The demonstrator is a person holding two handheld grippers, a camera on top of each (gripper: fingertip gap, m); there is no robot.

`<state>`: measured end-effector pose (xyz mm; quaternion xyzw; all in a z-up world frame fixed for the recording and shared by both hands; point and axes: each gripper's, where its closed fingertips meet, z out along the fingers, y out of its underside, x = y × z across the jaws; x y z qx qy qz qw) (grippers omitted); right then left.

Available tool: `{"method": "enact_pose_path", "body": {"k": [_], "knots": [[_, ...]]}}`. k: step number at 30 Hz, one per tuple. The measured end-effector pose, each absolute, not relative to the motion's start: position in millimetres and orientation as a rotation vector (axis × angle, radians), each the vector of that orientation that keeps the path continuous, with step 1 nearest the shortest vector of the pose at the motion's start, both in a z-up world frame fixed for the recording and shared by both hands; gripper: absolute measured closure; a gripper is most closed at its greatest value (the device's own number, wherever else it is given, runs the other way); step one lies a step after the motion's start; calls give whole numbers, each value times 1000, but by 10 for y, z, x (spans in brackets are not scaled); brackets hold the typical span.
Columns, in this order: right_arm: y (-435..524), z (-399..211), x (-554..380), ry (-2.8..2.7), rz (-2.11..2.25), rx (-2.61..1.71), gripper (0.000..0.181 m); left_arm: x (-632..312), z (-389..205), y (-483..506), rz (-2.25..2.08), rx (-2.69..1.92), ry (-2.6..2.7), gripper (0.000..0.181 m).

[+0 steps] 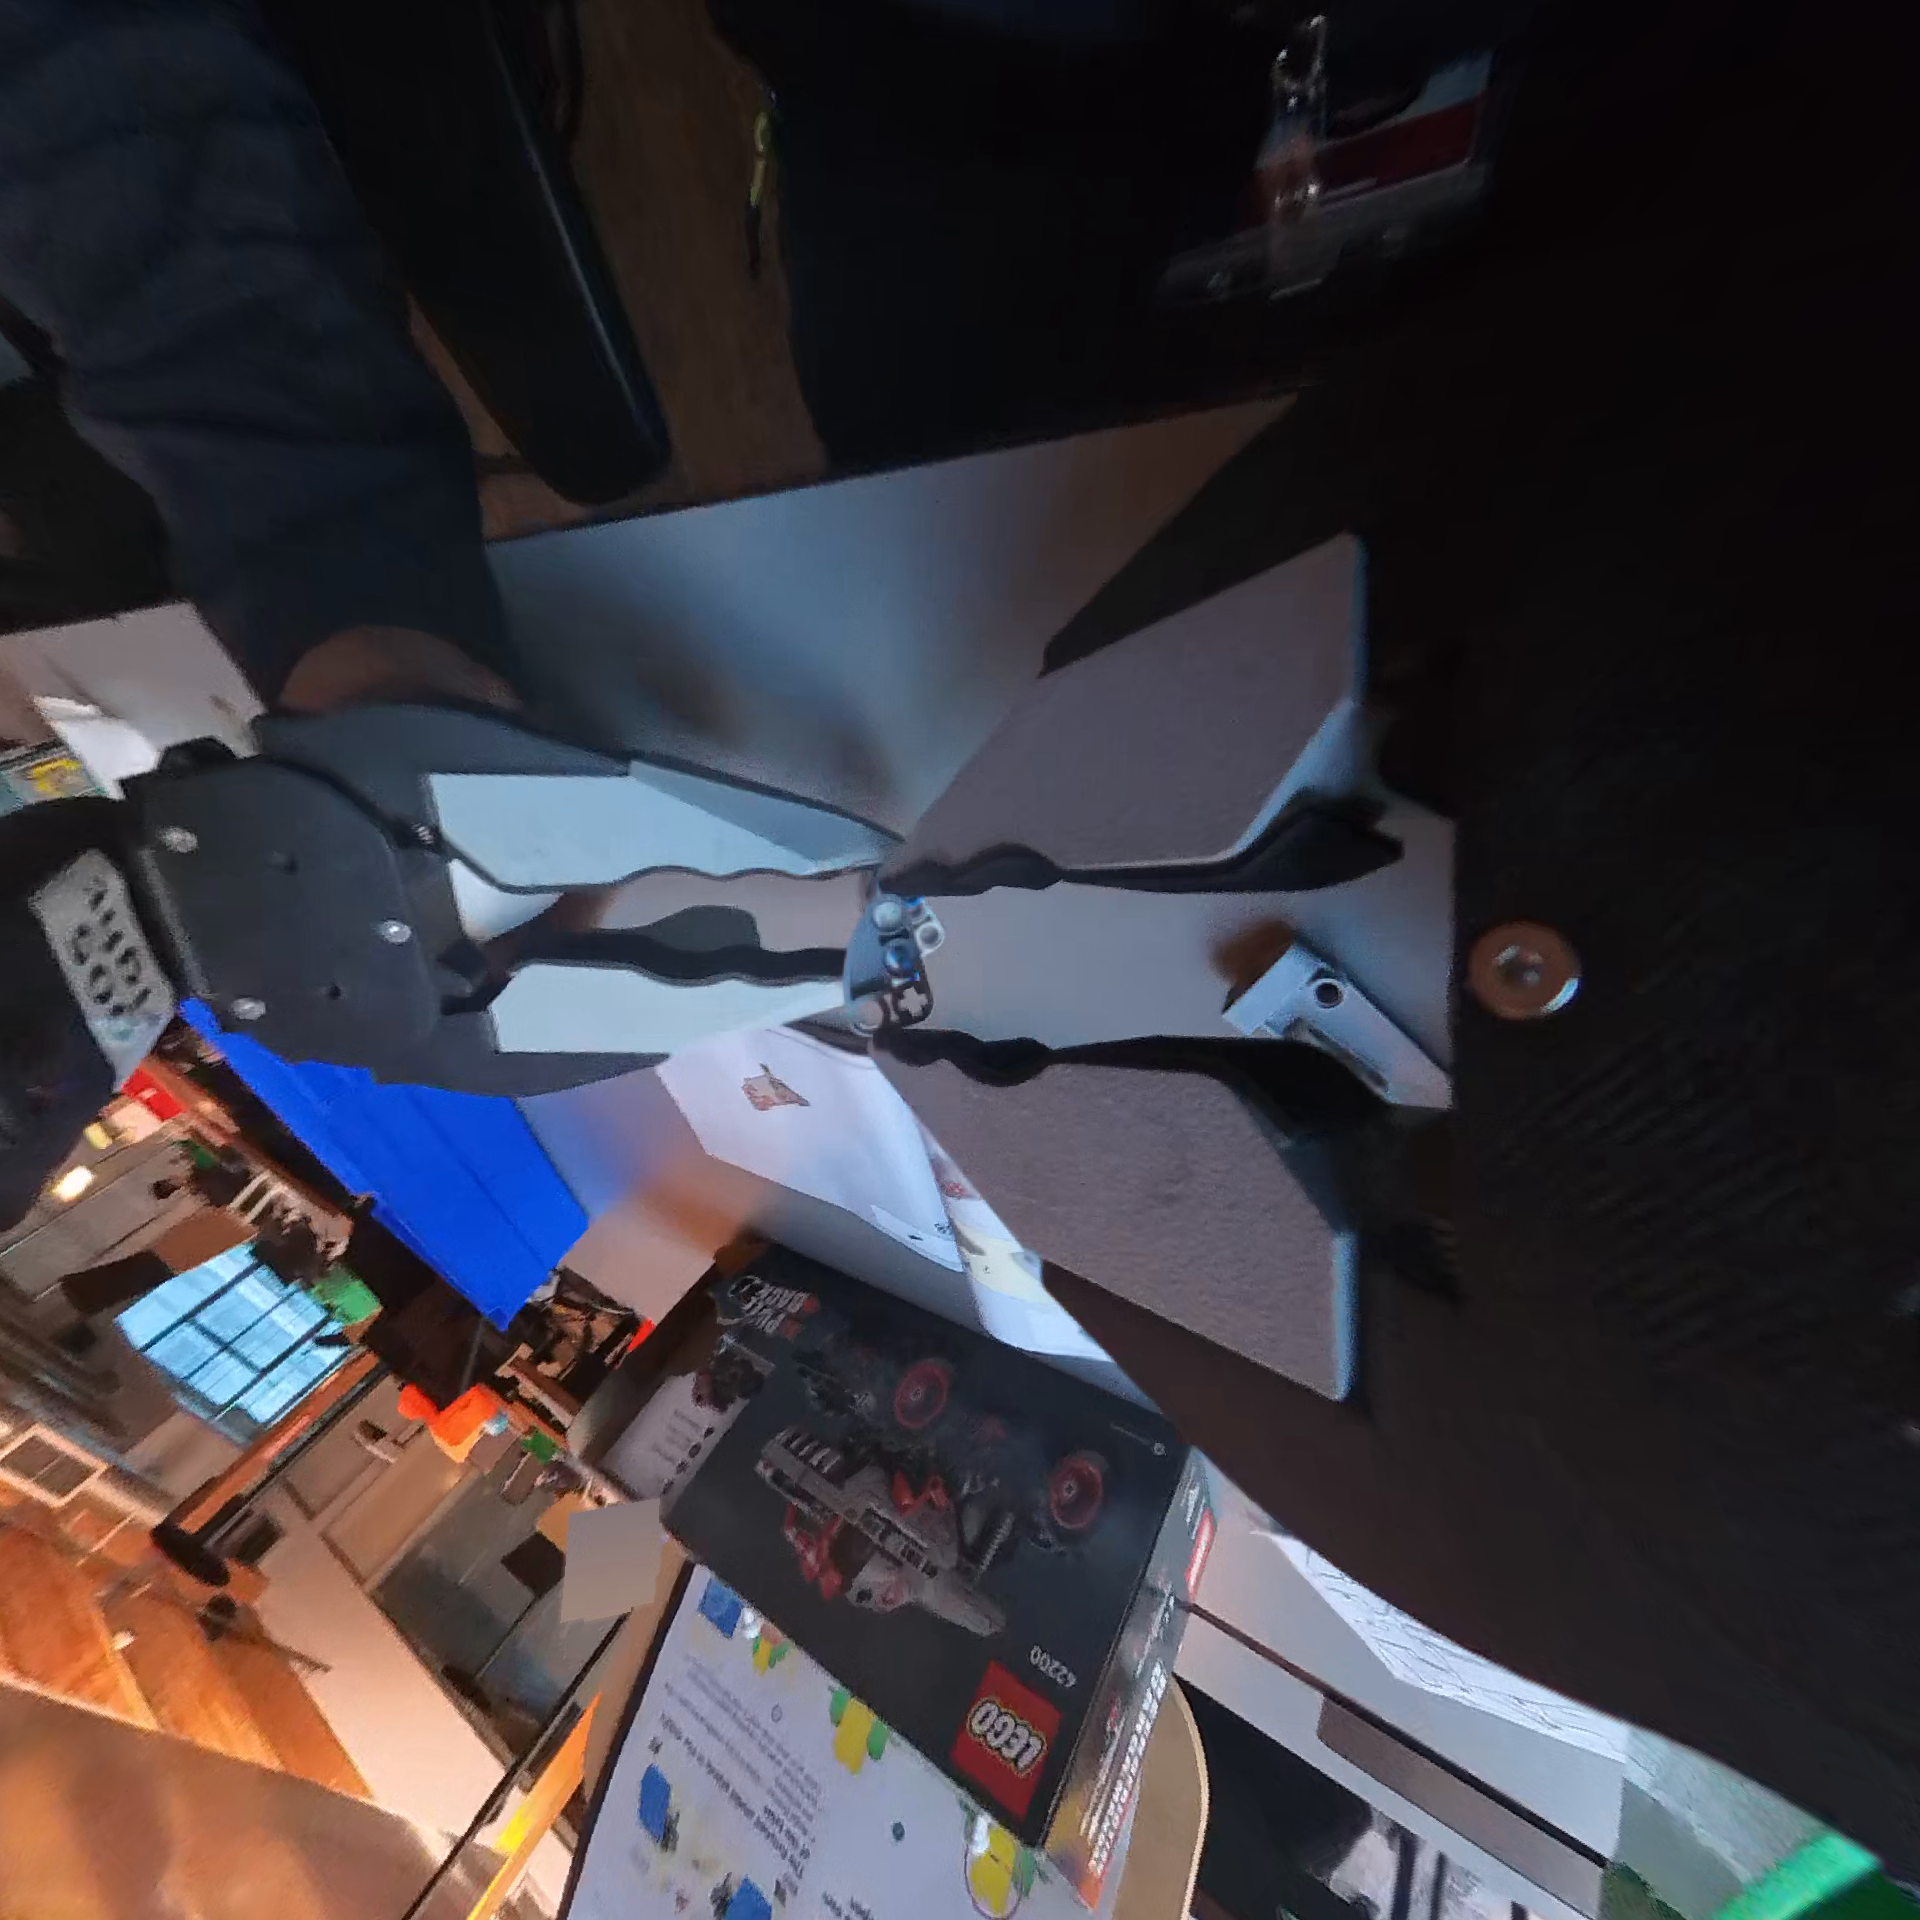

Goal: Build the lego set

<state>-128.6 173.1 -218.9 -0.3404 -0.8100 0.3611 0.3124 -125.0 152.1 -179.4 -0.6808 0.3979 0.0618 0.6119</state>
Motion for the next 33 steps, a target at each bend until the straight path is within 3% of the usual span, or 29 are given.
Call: {"method": "enact_pose_path", "body": {"k": [9, 33], "knots": [[1613, -2022, -1239, -2100, 1139, -888, 158, -1236, -1693, 1445, 76, -1514, 897, 158], [1618, -2092, -1237, -2121, 1072, -863, 157, -1228, -1793, 1454, 119, -1563, 930, 158]]}}
